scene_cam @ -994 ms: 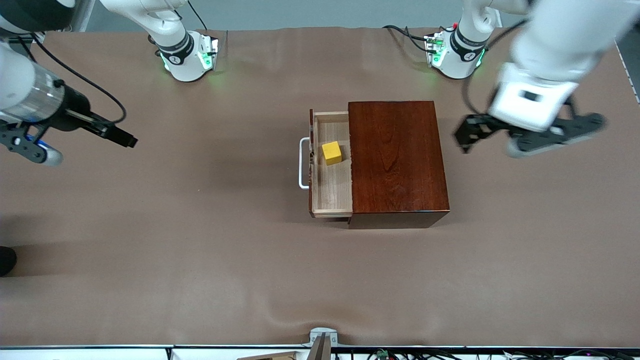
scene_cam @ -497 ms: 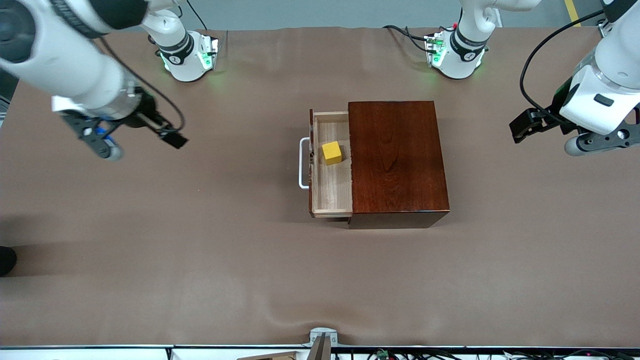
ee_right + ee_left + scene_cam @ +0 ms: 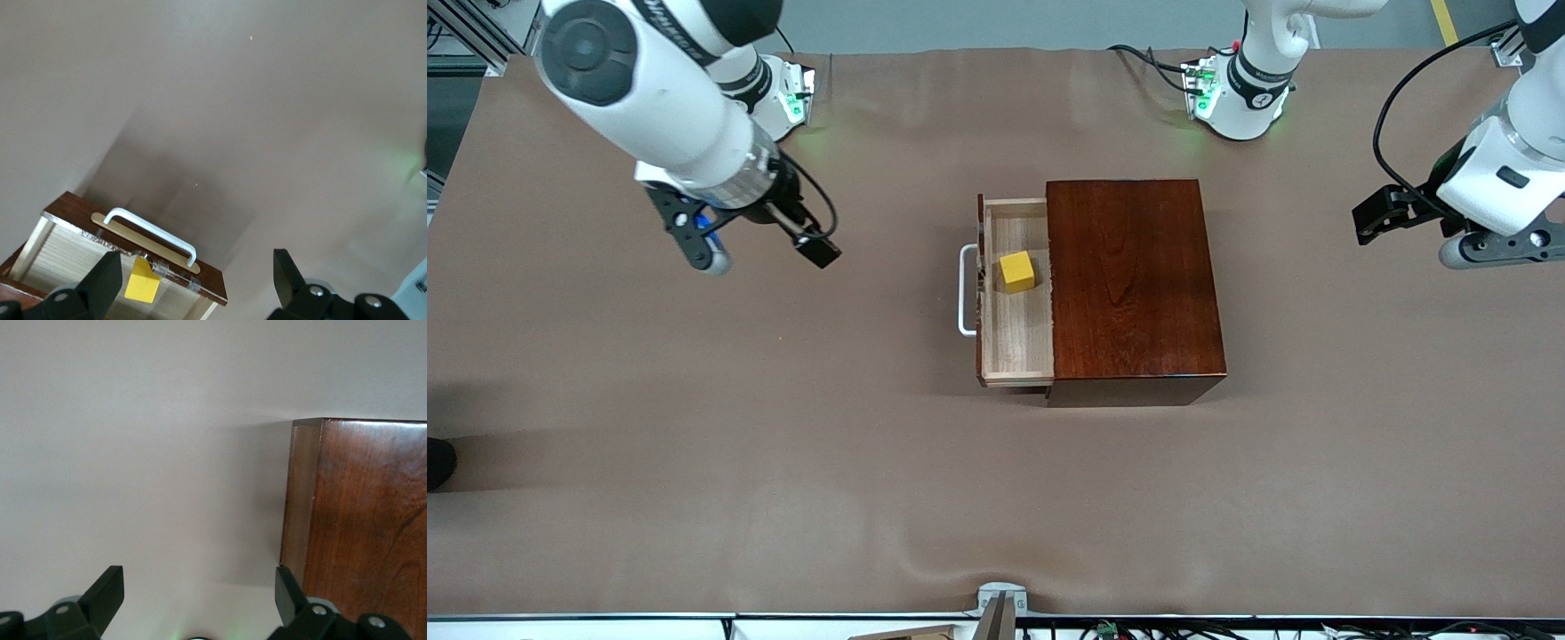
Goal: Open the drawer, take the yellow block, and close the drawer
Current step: 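Reach the right gripper down into the drawer toward the yellow cube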
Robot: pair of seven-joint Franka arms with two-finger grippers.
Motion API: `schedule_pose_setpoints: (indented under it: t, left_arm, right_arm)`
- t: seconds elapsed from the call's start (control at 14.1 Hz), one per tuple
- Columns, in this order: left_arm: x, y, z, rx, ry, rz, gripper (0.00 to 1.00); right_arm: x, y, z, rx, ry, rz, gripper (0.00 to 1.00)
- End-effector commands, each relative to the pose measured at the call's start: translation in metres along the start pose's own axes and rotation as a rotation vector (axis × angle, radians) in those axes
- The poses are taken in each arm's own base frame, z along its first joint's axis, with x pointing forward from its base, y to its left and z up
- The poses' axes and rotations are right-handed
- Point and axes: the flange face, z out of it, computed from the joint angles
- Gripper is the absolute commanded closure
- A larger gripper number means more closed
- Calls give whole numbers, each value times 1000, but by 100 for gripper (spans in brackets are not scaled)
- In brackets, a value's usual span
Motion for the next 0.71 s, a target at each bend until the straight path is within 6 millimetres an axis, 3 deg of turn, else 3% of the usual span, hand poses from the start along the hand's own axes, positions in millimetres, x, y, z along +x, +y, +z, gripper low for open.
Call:
schedule_pose_setpoints:
  t: [0.0, 0.21, 0.5, 0.64]
  left_arm:
    - [-19, 3, -1, -14, 23, 30, 0]
    - [-23, 1, -7, -13, 35, 49, 0]
    - [-25, -3, -16, -16, 49, 92, 0]
    - [-25, -5, -16, -34, 47, 135, 0]
  right_arm:
    - [-28, -17, 20, -4, -8, 56, 0]
    - [-54, -38, 47, 26, -9, 131, 0]
    - [-100, -70, 104, 52, -4, 231, 0]
    - [-116, -80, 124, 68, -11, 295, 0]
